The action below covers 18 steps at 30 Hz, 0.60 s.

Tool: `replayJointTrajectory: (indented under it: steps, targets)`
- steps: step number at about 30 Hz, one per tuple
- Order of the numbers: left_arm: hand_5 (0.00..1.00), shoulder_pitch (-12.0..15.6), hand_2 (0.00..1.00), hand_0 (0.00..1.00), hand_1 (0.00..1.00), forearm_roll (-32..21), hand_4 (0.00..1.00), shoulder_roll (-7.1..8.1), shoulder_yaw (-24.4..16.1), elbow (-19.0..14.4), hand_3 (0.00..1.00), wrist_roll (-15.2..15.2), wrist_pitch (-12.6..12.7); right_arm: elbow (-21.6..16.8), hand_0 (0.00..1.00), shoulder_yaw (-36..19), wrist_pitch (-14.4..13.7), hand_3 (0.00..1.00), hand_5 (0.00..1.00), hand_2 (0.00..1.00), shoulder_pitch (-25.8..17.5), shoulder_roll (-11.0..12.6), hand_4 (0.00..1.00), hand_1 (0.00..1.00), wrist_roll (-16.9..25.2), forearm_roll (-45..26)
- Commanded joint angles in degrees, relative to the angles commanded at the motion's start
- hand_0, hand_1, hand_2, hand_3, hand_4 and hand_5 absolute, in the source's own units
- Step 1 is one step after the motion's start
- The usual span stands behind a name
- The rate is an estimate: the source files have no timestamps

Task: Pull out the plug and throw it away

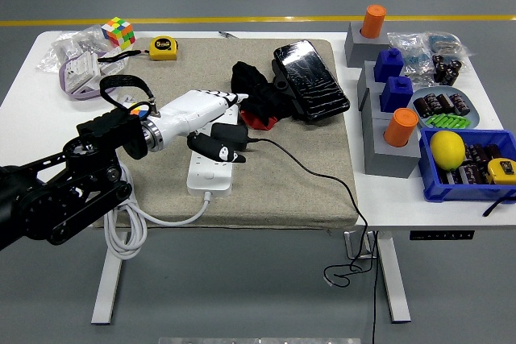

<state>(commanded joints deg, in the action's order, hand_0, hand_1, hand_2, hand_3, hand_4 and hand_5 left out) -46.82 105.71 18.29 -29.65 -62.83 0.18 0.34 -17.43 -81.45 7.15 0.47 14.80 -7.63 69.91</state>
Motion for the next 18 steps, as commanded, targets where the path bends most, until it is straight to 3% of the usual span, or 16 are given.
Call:
replayJointTrajectory:
  steps: [9,10,15,16,18]
  targets:
    - [0.450,-3.6,0.919,0.800,0.909,-2.3,0.998,-2.53,2.2,5.4,0.976,1.9,-2.2,0.0,0.626,0.3,0.0,0.632,0.556,0.690,0.2,-0.1,0.990,0.665,0.1,-0.1]
    - [0.462,-3.8,0.851,0.760,0.860,-2.6,0.998,-2.80,2.3,5.9,0.921,2.1,-2.4,0.0,0.625,0.3,0.0,0.632,0.557,0.690,0.2,-0.1,0.990,0.665,0.1,-0.1]
    - [0.462,-5.1,0.851,0.760,0.860,-3.6,0.998,-3.92,3.5,8.2,0.921,3.1,-3.3,0.1,0.625,0.4,0.0,0.632,0.557,0.690,0.2,0.0,0.990,0.665,0.0,-0.1]
    - [0.431,-5.3,0.776,0.701,0.781,-3.8,0.998,-4.07,3.7,8.7,0.842,3.3,-3.3,0.0,0.625,0.4,0.0,0.630,0.556,0.690,0.3,0.0,0.989,0.665,0.0,-0.1]
    - [0.431,-5.7,0.776,0.701,0.781,-4.1,0.998,-4.36,4.1,9.6,0.842,3.4,-3.5,0.0,0.625,0.3,-0.1,0.630,0.556,0.690,0.4,0.1,0.989,0.665,0.1,-0.1]
